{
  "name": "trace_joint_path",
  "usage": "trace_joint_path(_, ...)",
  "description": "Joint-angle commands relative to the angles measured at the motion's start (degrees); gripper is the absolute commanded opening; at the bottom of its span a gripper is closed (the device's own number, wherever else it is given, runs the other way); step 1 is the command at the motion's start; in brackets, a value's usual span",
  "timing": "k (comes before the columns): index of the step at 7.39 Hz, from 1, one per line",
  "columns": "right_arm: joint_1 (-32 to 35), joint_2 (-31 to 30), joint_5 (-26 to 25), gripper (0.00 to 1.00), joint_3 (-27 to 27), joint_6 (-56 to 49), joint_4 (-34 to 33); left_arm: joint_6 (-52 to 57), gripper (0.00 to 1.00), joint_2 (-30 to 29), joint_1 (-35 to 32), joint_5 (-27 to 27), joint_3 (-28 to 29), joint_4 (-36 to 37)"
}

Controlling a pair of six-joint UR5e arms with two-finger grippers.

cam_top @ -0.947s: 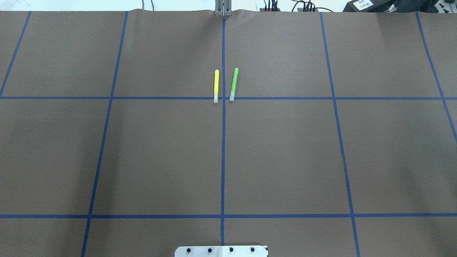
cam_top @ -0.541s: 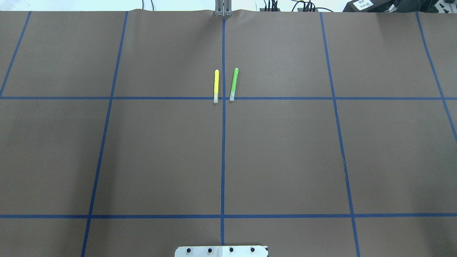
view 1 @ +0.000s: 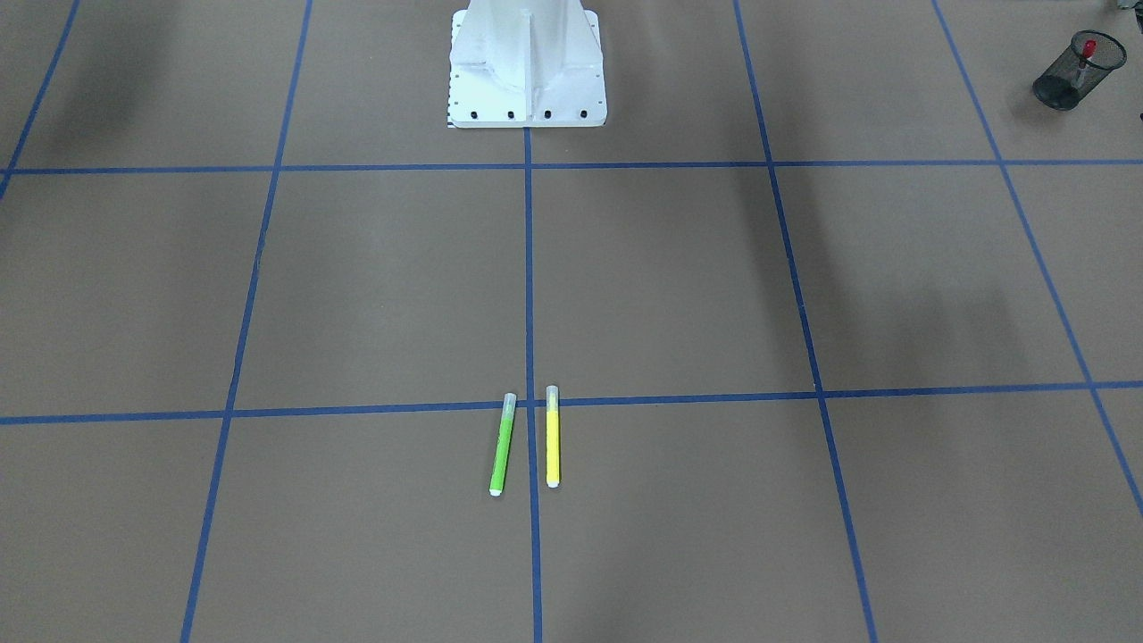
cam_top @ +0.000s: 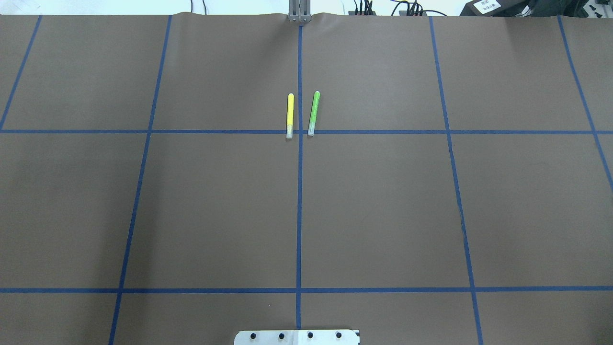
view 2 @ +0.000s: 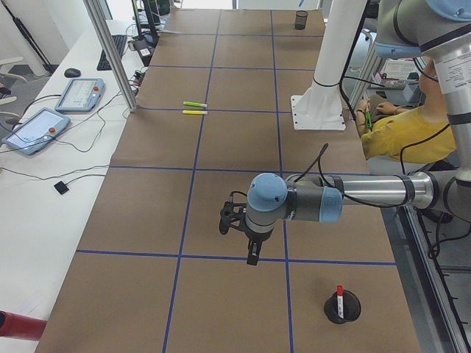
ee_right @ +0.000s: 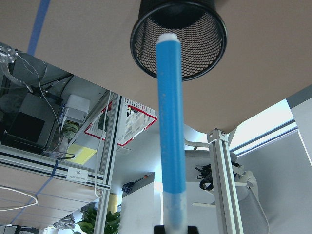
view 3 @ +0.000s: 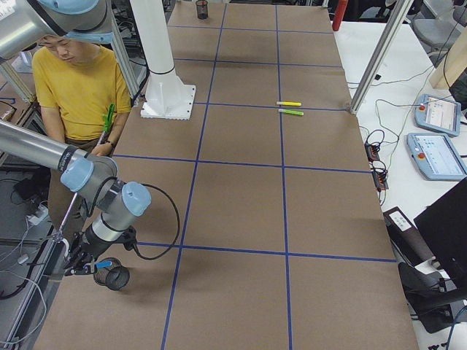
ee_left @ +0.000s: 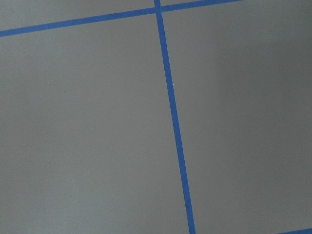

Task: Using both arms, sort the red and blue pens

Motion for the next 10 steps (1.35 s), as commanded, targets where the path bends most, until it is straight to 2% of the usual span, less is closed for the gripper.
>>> trace_joint_path(1,0.0,-0.2,0.6,0.0,-2.7,0.2,2.6,0.0,1.0,0.1,-0.1,-0.1,-0.2,-0.1)
trace_joint_path(2,0.0,-0.2,0.8,0.0,-3.1,0.2,2.6,0.0,1.0,0.1,-0.1,0.0,-0.1,-0.1)
trace_joint_path(5,-0.1,-0.2,5.4,0.0,-3.9,0.0,2.5,0.0,1.0,0.1,-0.1,0.0,0.0,0.0)
trace_joint_path(8,-0.1,-0.2,5.2,0.01,-4.3,-0.7,2.4,0.1,1.0,0.8,-0.1,0.0,-0.1,-0.1)
trace_joint_path(10,-0.1,0.2,4.7,0.06,-4.3,-1.9,2.4,0.1,1.0,0.8,-0.1,0.0,0.0,-0.3)
